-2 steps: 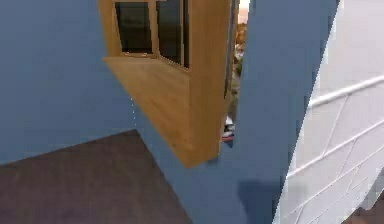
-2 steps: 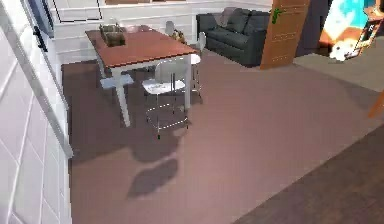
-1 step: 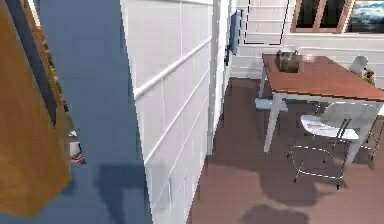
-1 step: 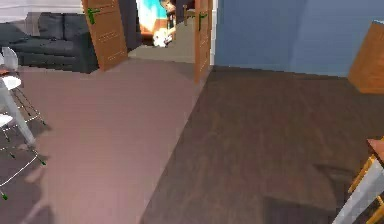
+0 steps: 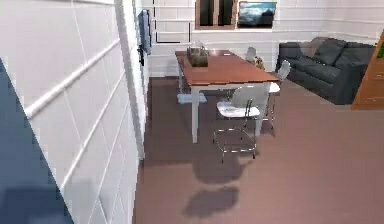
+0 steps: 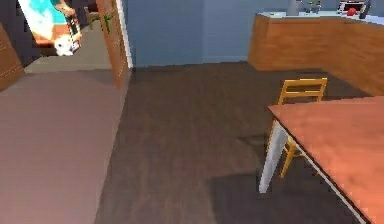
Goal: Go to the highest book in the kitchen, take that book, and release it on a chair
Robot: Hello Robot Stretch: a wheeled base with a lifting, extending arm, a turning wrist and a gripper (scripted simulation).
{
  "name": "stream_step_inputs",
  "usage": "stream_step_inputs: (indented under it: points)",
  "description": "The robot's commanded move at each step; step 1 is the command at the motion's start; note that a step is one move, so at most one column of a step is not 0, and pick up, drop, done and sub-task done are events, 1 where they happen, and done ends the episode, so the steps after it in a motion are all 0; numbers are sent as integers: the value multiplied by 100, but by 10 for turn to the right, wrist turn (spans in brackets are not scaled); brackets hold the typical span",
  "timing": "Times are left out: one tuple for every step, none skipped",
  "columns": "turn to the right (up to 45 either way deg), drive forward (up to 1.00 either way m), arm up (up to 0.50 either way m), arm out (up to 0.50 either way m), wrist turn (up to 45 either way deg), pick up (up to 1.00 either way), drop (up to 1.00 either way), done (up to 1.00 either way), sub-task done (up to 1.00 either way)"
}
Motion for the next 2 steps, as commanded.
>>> stream_step_inputs:
  points:
    - [0, 5, 0, 0, 0, 0, 0, 0, 0]
    - [450, 0, 0, 0, 0, 0, 0, 0, 0]
